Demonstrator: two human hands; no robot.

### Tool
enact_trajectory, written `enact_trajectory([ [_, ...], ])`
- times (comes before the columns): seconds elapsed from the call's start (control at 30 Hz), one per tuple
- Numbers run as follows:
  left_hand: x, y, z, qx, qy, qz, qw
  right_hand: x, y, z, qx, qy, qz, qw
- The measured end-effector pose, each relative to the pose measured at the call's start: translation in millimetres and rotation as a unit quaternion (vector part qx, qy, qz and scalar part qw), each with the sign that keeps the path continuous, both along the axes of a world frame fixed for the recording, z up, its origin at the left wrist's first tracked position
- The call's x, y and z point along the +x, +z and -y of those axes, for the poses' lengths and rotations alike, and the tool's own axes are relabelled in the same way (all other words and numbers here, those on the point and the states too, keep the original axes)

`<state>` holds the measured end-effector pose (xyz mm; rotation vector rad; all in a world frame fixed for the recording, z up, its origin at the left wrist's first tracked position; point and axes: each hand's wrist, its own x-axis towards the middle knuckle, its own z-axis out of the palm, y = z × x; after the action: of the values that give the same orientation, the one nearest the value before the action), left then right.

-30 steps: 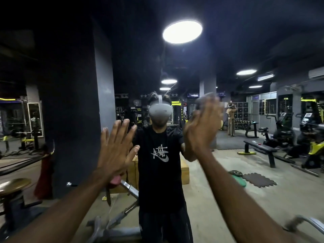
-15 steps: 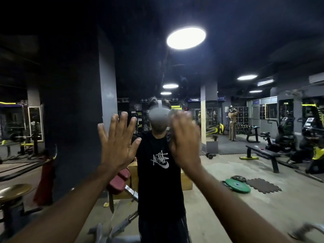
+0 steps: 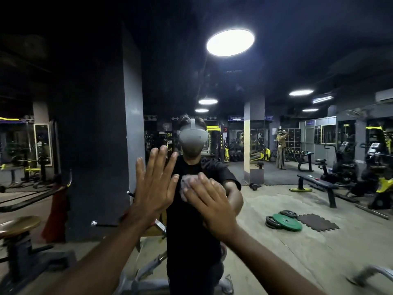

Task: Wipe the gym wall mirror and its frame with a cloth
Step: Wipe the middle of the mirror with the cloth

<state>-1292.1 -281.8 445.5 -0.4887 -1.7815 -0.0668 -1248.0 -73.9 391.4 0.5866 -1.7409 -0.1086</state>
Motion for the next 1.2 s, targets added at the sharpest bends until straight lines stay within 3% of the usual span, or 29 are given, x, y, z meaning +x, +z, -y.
enact_trajectory([
  [0.07,0.7,-0.1,6.3,-0.011,-0.002,0.008,1.0,-4.6,-8.0,-27.8,-0.002,-0.013,-0.011,1.0],
  [0.13,0.1,-12.1,19.6,-0.027,-0.007,0.018,0.999,-6.7,-12.0,-52.4,-0.183,-0.059,-0.009,0.981],
  [0.2,-1.8,-35.3,35.7,-0.037,-0.002,0.009,0.999,-4.4,-16.4,-55.2,-0.387,-0.104,-0.003,0.916],
  [0.27,-3.2,-56.1,47.6,-0.039,0.004,0.012,0.999,-1.5,-25.9,-23.6,-0.469,-0.097,-0.003,0.878],
  [0.33,-2.6,-65.1,50.6,-0.043,0.003,0.021,0.999,-1.1,-44.1,20.5,-0.416,-0.074,0.004,0.906],
  [0.43,-0.4,-60.7,52.2,-0.058,0.009,0.031,0.998,-3.8,-68.0,62.6,-0.201,-0.015,0.05,0.978],
  [0.5,1.3,-61.2,59.1,-0.072,0.009,0.029,0.997,-2.9,-55.9,43.8,-0.052,-0.003,0.054,0.997],
  [0.53,1.6,-61.6,64.9,-0.075,0.009,0.026,0.997,0.1,-47.4,30.1,-0.028,-0.006,0.052,0.998],
  [0.57,1.2,-62.1,73.8,-0.073,0.01,0.023,0.997,2.5,-38.8,16.7,-0.065,-0.014,0.054,0.996],
  [0.6,0.4,-62.7,82.8,-0.066,0.013,0.023,0.997,4.0,-33.4,3.1,-0.164,-0.03,0.05,0.985],
  [0.67,-0.3,-60.9,103.6,-0.048,0.031,0.034,0.998,7.7,-28.6,2.3,-0.407,-0.07,0.026,0.911],
  [0.7,0.0,-56.9,112.7,-0.03,0.041,0.043,0.998,8.6,-31.2,17.2,-0.455,-0.083,0.014,0.887],
  [0.77,1.0,-39.8,127.8,0.011,0.057,0.06,0.997,3.7,-42.4,54.0,-0.365,-0.068,0.009,0.928],
  [0.83,-0.8,-14.5,142.4,0.016,0.073,0.064,0.995,-3.8,-46.2,80.1,-0.184,-0.017,0.026,0.982],
  [0.9,-3.6,7.4,153.9,-0.003,0.072,0.076,0.995,-10.0,-20.9,77.3,-0.004,-0.008,0.035,0.999],
  [0.97,-7.5,16.1,163.5,-0.023,0.061,0.079,0.995,-15.8,23.1,62.3,0.049,-0.027,0.032,0.998],
  [1.03,-10.7,14.5,166.3,-0.03,0.058,0.074,0.995,-14.6,69.8,38.9,-0.103,-0.058,0.016,0.993],
  [1.1,-11.6,11.6,164.0,-0.025,0.056,0.062,0.996,-2.9,112.3,26.0,-0.359,-0.059,-0.023,0.931],
  [1.13,-12.0,11.5,162.4,-0.023,0.054,0.058,0.997,-0.7,125.6,33.2,-0.442,-0.054,-0.037,0.894],
  [1.17,-12.0,11.9,160.8,-0.024,0.054,0.056,0.997,0.5,131.4,49.8,-0.473,-0.058,-0.043,0.878],
  [1.2,-12.7,12.0,160.6,-0.023,0.055,0.052,0.997,-1.2,129.1,71.7,-0.448,-0.057,-0.045,0.891],
])
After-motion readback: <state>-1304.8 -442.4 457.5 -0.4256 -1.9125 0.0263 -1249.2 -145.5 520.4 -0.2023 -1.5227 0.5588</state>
